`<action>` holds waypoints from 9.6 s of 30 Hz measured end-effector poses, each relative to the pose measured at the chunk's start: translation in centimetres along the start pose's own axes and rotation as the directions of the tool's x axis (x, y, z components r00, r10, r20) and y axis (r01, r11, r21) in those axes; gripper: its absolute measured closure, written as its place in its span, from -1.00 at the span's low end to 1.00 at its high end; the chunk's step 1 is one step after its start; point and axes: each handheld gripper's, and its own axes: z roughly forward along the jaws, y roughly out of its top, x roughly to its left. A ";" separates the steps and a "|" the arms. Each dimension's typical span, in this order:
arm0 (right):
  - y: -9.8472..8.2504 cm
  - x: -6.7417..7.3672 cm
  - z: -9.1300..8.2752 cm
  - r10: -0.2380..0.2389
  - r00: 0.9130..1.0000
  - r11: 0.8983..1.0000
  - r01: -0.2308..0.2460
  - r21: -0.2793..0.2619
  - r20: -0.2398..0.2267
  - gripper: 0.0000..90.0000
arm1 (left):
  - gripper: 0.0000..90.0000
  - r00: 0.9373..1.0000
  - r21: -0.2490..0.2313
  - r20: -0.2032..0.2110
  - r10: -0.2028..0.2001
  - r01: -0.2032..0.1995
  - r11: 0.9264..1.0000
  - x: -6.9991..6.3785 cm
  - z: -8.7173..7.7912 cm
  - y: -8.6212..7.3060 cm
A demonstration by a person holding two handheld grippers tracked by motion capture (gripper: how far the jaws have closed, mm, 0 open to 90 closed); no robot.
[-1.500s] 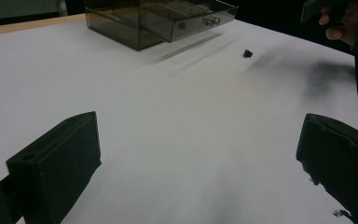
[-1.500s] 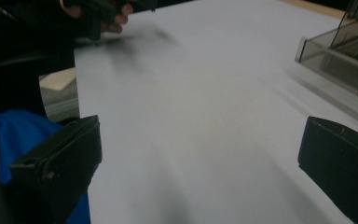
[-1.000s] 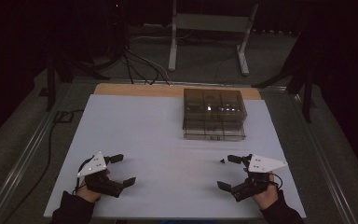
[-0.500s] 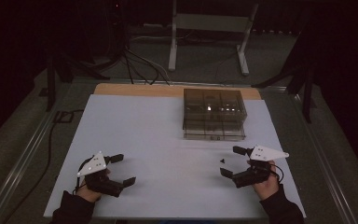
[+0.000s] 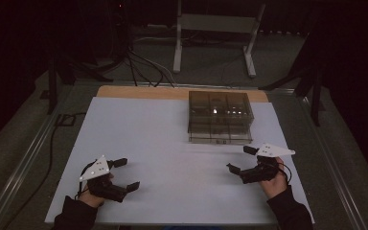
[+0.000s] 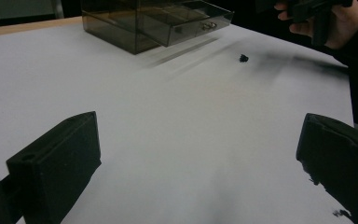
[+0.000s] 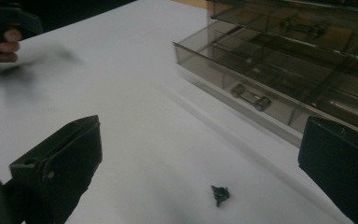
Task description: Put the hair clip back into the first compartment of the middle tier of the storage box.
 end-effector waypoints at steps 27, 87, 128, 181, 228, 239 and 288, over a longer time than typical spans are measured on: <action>-1.2 -1.6 2.9 0.094 0.994 0.985 -0.101 0.141 0.060 -0.75 | -0.98 1.000 -0.002 0.006 -0.004 0.004 1.000 0.1 0.1 0.0; -1.5 -0.6 3.4 0.007 0.997 0.947 -0.032 0.319 0.078 0.75 | -0.98 1.000 0.005 0.015 -0.006 0.006 1.000 0.2 0.3 -0.1; 1.1 1.5 1.6 -0.033 0.999 0.950 0.025 0.311 0.020 0.75 | -0.98 1.000 0.006 0.020 -0.013 0.013 1.000 0.3 0.5 0.0; 8.2 2.7 3.0 -0.121 0.992 0.961 0.121 0.249 -0.014 0.75 | -0.98 1.000 0.007 0.021 -0.007 0.006 1.000 0.3 0.5 0.0; 11.6 1.2 6.9 -0.104 0.994 0.967 0.094 0.239 0.026 0.75 | -0.98 1.000 0.007 0.026 -0.001 0.000 1.000 0.2 0.6 0.1; 11.8 0.8 8.2 -0.090 0.995 0.965 0.079 0.249 0.032 0.75 | -0.98 1.000 0.003 0.027 -0.001 0.001 1.000 0.2 0.5 0.1; 10.9 -0.8 14.8 -0.032 0.998 0.939 0.010 0.344 0.057 0.74 | -0.98 1.000 0.011 0.027 -0.002 0.001 1.000 0.3 0.6 0.1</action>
